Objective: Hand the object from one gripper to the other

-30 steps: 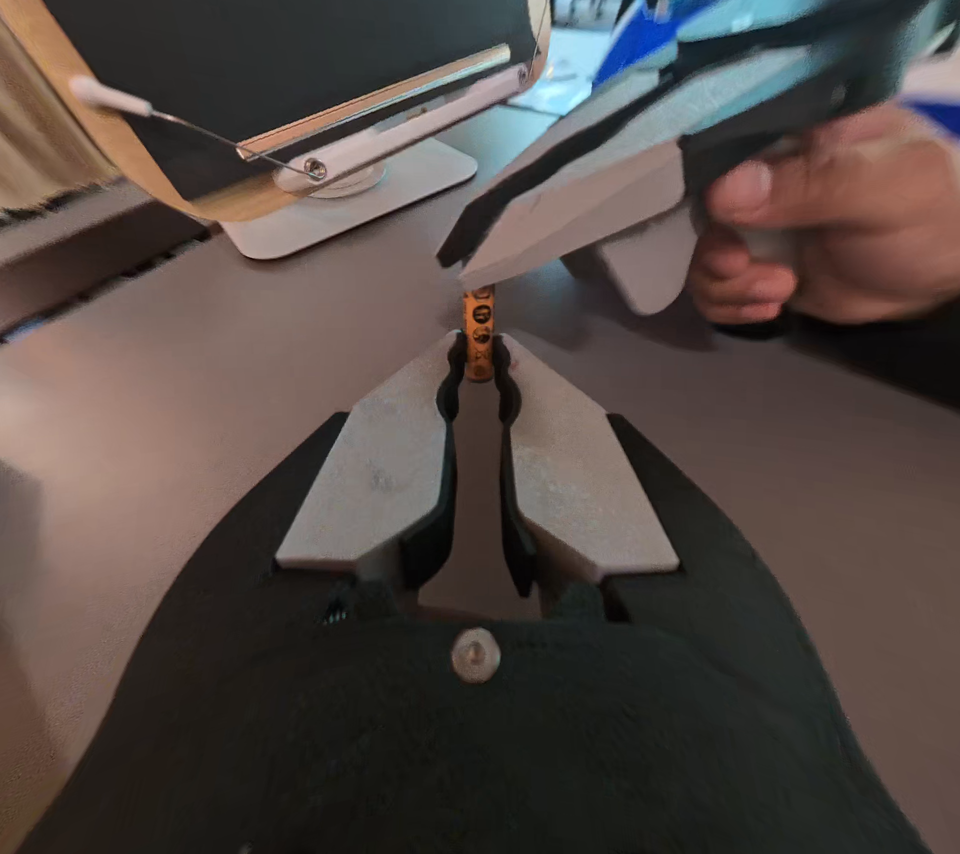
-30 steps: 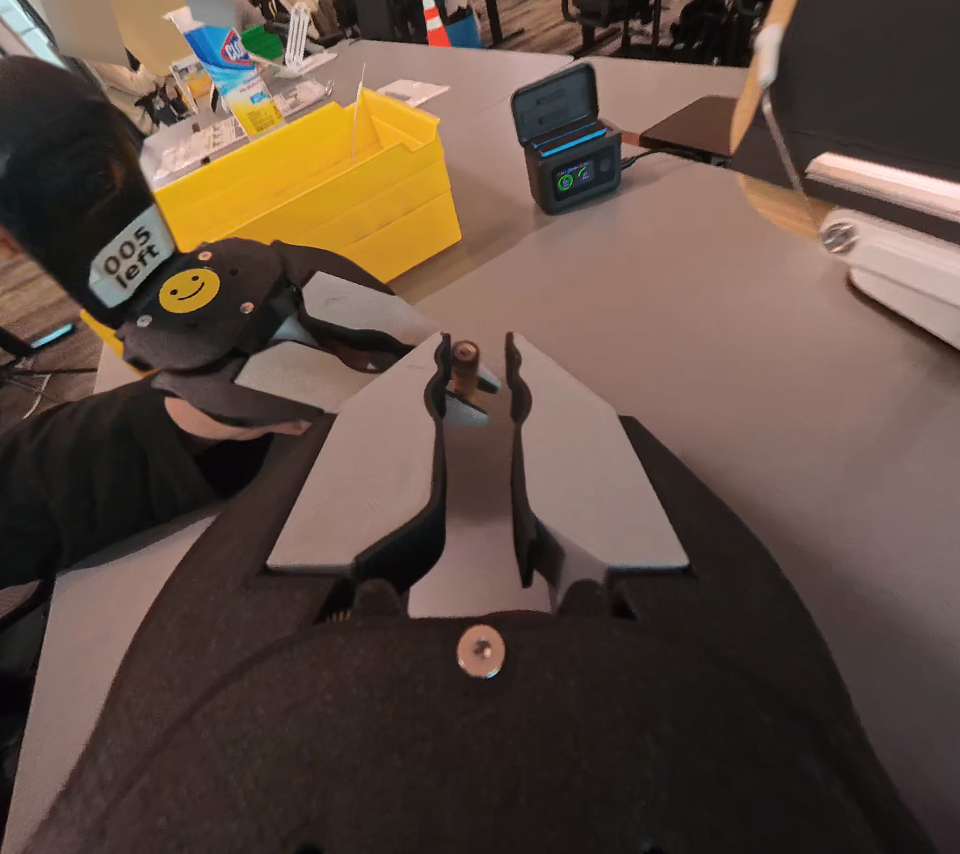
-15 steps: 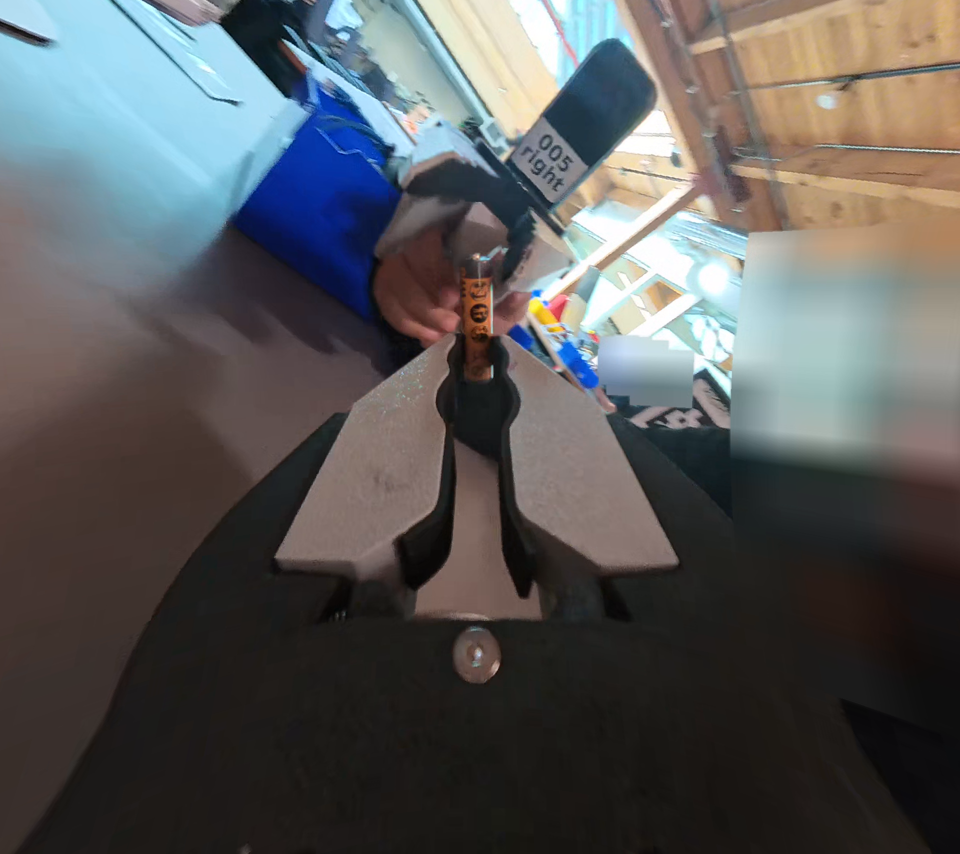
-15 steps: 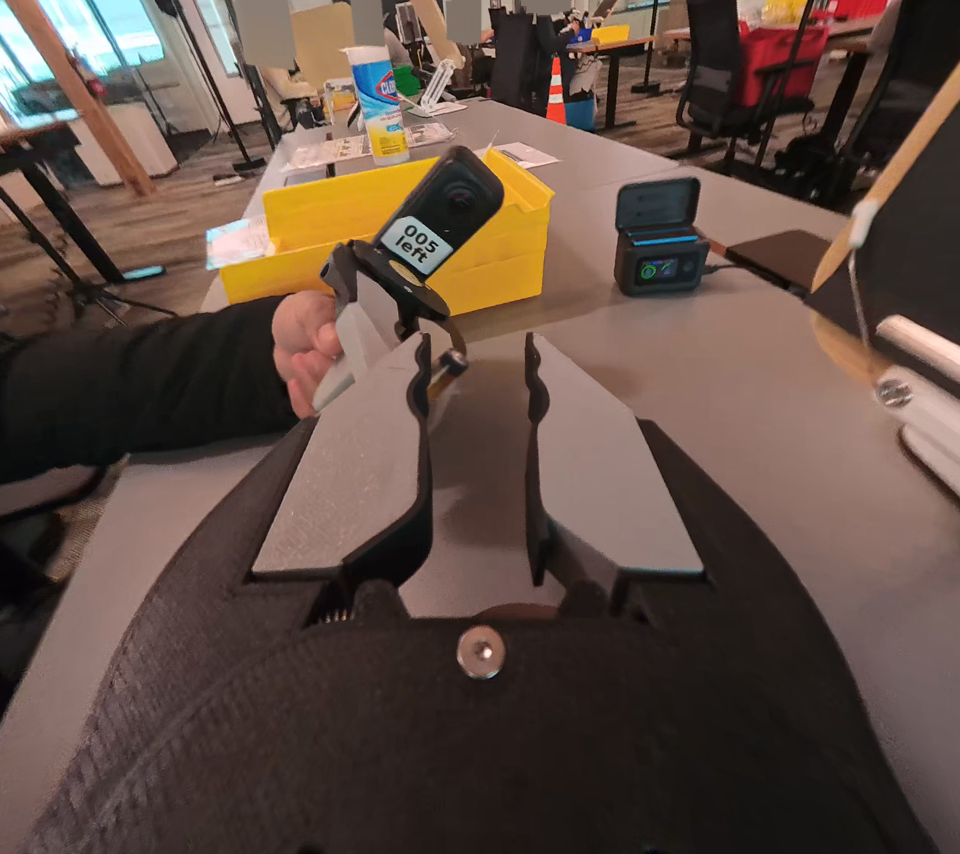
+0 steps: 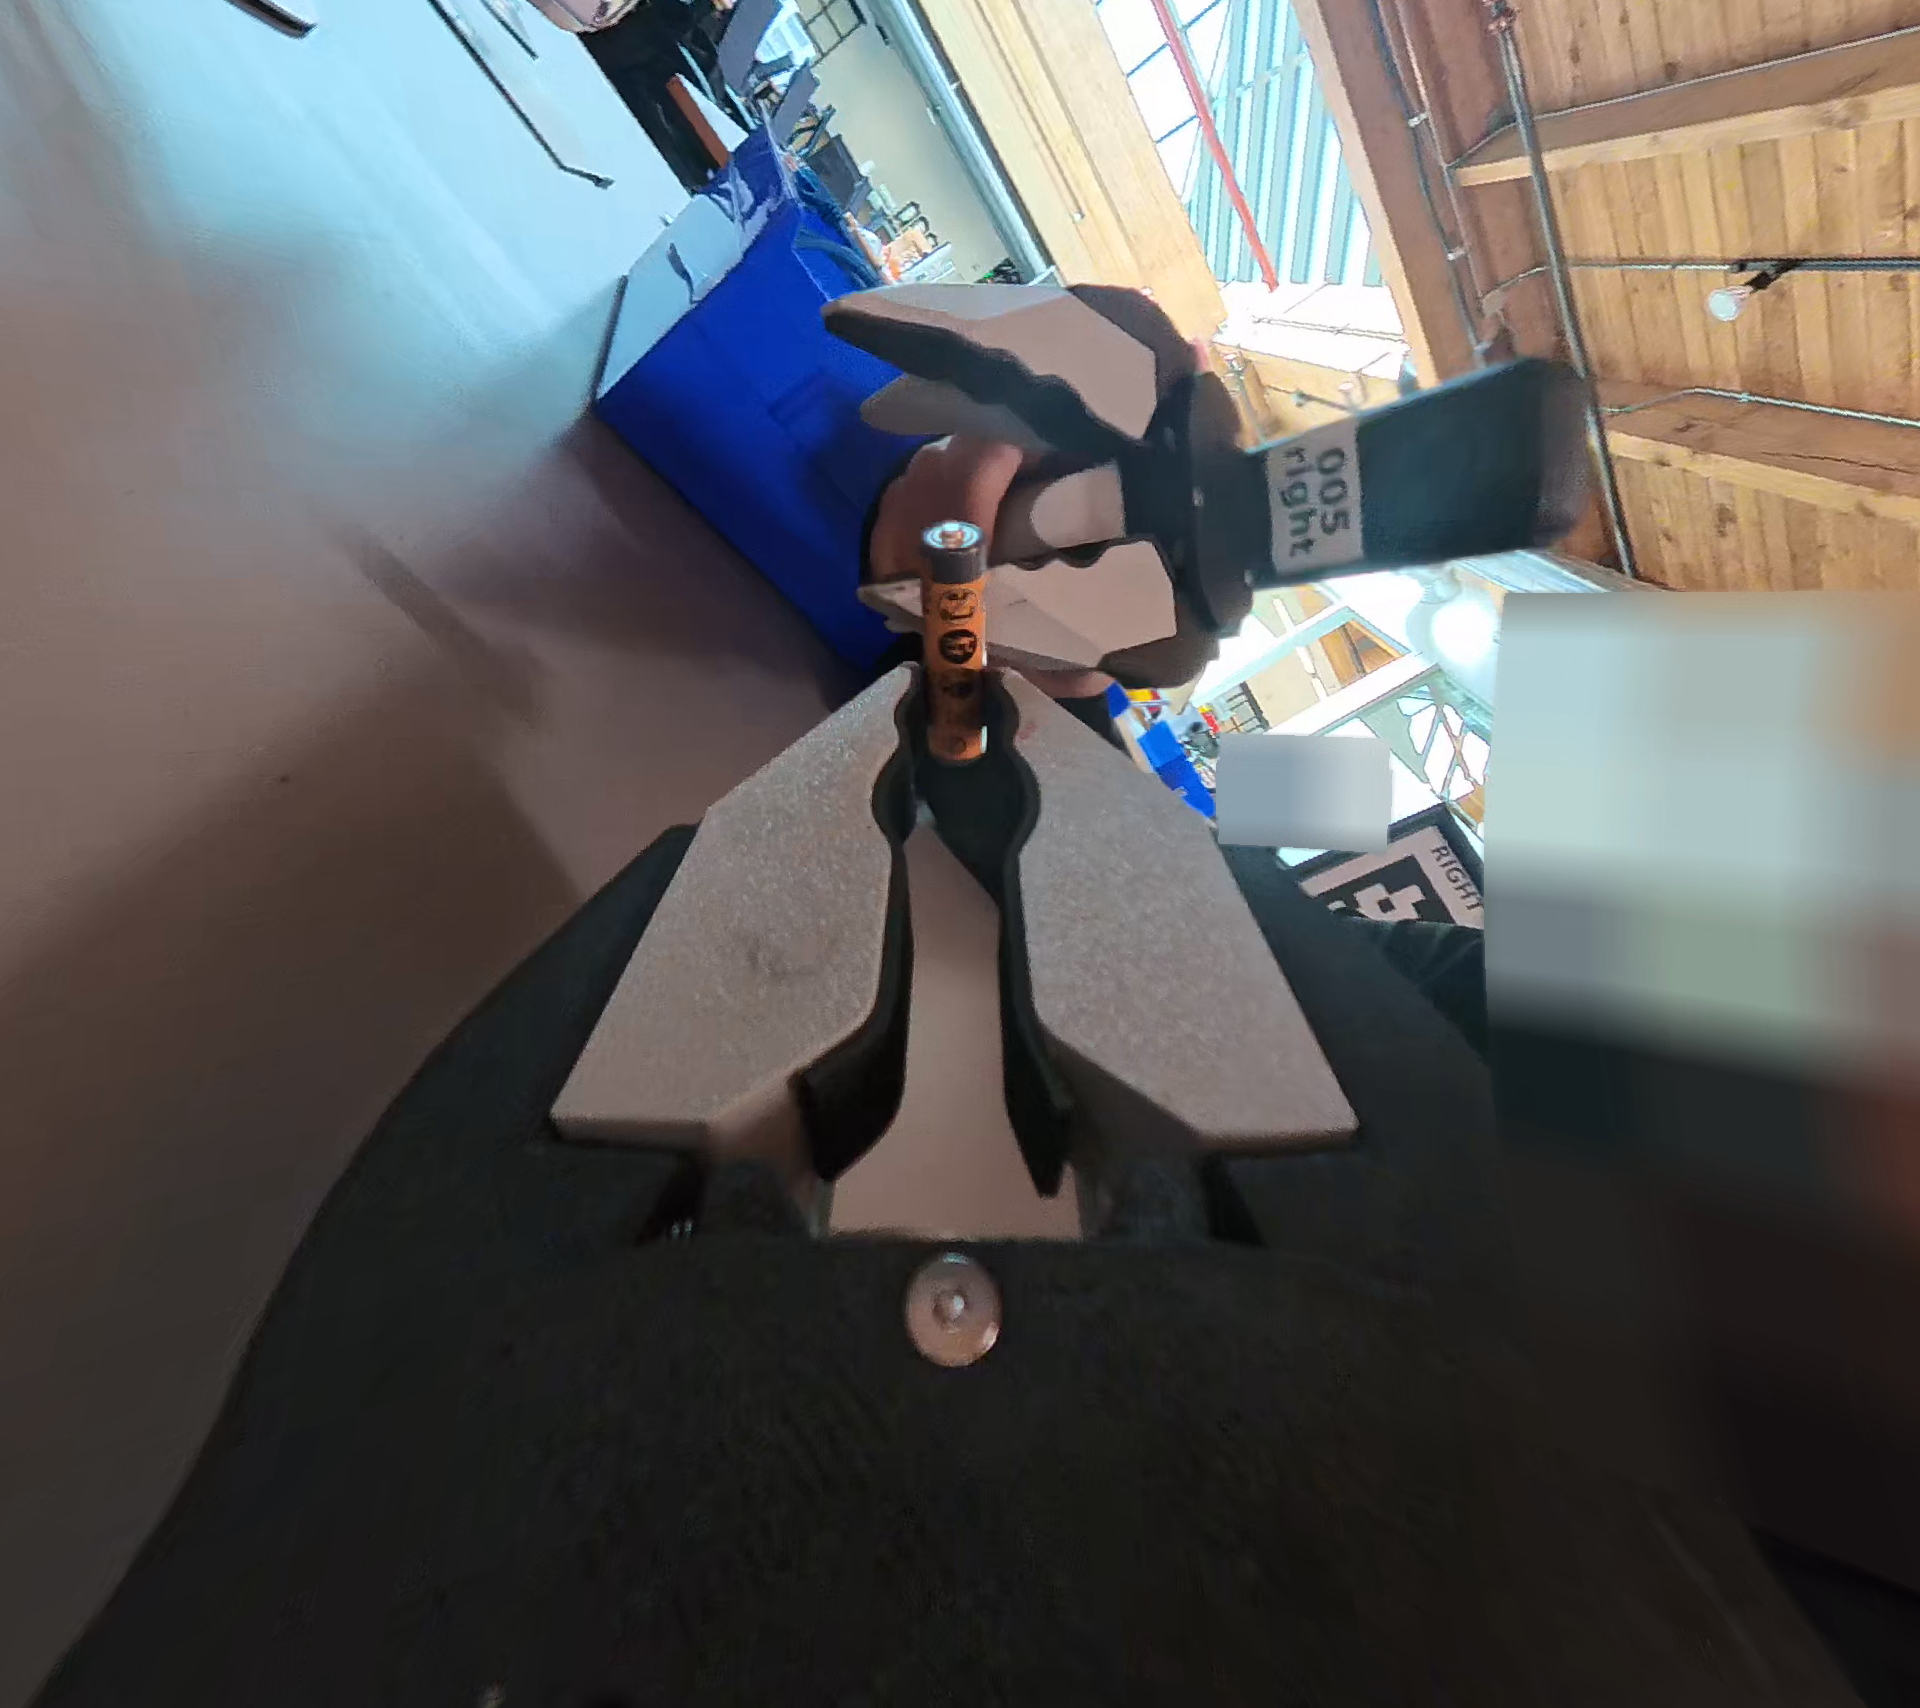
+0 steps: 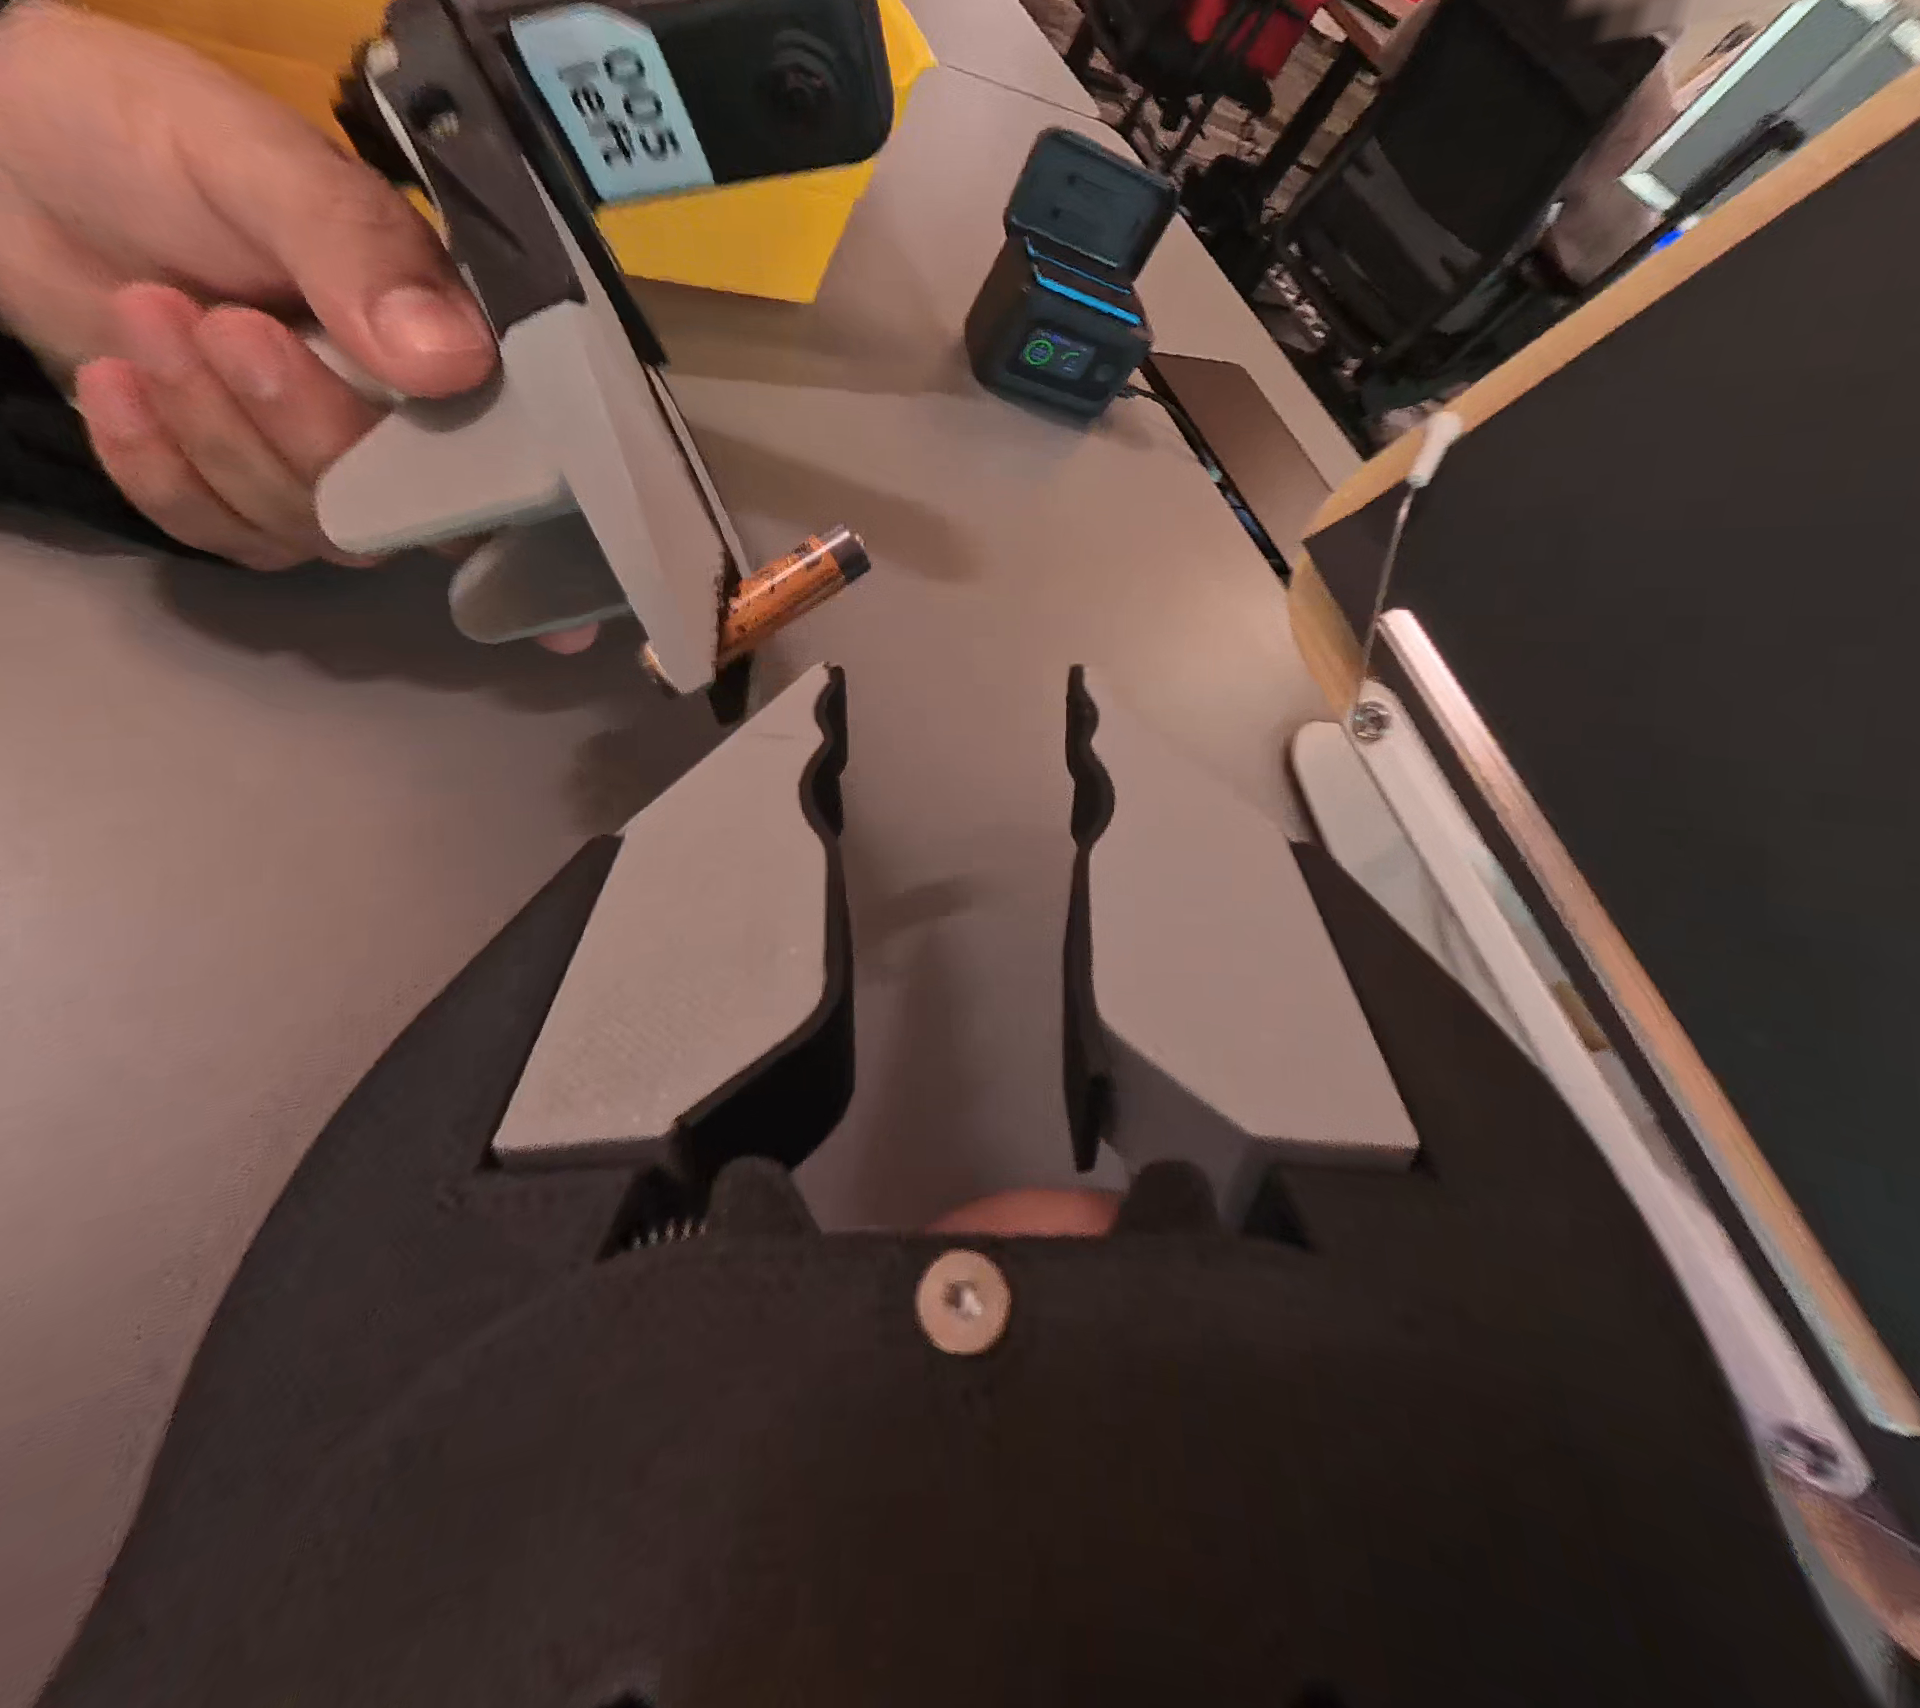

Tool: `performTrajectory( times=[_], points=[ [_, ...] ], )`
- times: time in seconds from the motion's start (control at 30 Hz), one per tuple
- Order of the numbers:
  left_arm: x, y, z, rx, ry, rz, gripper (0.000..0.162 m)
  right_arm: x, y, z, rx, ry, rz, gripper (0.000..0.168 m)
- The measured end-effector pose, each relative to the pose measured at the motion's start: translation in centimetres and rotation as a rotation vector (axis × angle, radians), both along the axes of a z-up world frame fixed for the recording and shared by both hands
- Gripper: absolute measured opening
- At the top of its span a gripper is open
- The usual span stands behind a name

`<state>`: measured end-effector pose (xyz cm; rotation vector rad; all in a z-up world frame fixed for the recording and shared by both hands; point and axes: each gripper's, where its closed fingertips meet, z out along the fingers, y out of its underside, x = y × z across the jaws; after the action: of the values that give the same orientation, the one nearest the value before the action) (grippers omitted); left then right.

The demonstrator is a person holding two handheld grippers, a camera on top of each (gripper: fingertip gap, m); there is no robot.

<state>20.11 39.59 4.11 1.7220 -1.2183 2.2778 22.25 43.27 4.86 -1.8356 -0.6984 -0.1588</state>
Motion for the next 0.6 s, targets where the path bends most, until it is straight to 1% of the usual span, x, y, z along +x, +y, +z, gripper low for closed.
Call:
performTrajectory(
  times=[0.07,0.1,0.13,0.17,0.23,0.27,0.33,0.43,0.53,0.6],
  points=[
    [0.1,0.1,-0.3,0.009,0.013,0.008,0.007,0.8,0.1,-0.7,-0.002,-0.101,-0.038,0.039],
    [0.3,0.4,-0.5,0.037,0.017,0.037,0.007,1.1,0.3,-0.9,-0.01,-0.094,-0.063,0.038],
    [0.6,0.9,-1.0,0.102,0.032,0.084,0.008,1.3,0.5,-0.9,-0.033,-0.02,-0.09,0.039],
    [0.8,1.3,-1.5,0.187,0.046,0.122,0.008,1.3,0.7,-1.1,-0.083,0.096,-0.104,0.039],
    [1.1,1.6,-2.0,0.357,0.048,0.168,0.008,0.3,0.6,-1.1,-0.185,0.349,-0.048,0.041],
    [1.1,1.4,-1.8,0.406,0.028,0.173,0.008,0.0,0.5,-0.8,-0.197,0.447,-0.023,0.039],
    [1.2,0.8,-1.5,0.426,0.005,0.163,0.008,0.0,0.4,0.1,-0.189,0.557,0.008,0.039],
    [1.3,0.5,-1.5,0.412,0.009,0.158,0.008,-1.1,-0.1,1.1,-0.188,0.649,0.095,0.034],
    [1.3,0.6,-1.9,0.413,0.025,0.157,0.008,-2.1,-0.4,0.9,-0.233,0.686,0.145,0.034],
    [1.3,0.4,-1.7,0.41,0.015,0.15,0.008,-2.4,-0.2,0.2,-0.267,0.697,0.14,0.031]
  ],
)
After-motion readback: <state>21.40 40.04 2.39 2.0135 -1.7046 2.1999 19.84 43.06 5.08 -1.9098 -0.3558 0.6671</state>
